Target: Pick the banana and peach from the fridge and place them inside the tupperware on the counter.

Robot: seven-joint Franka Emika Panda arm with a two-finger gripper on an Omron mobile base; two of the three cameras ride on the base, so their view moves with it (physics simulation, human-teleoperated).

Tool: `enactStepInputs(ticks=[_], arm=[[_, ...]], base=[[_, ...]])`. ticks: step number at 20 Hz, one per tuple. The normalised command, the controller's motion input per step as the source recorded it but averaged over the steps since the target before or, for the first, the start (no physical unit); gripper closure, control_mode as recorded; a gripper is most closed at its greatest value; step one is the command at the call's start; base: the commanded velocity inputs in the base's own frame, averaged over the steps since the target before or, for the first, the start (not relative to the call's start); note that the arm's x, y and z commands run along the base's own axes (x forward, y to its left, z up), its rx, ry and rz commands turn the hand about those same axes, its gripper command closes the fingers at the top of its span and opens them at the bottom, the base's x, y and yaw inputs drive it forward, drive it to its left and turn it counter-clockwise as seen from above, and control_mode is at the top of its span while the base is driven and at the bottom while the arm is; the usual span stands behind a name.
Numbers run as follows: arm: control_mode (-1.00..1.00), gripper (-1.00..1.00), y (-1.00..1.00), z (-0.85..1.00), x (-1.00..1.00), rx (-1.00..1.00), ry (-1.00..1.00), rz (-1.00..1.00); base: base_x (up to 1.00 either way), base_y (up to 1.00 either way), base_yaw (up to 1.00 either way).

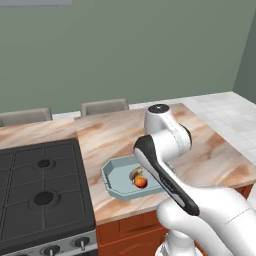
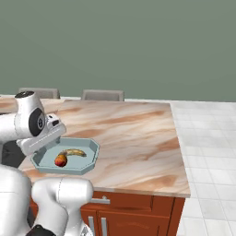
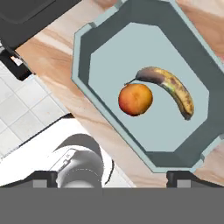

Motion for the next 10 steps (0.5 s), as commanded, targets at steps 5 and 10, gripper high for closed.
enactStepInputs(ticks=[5, 10], arm=[[-1.00, -1.00, -0.24, 0.32, -0.63, 0.07, -0.21, -0.10], [-1.00, -1.00, -0.22, 0.28, -0.42, 0.05, -0.09, -0.17]], base=[[0.00, 0.00, 0.00], [0.00, 0.00, 0.00]])
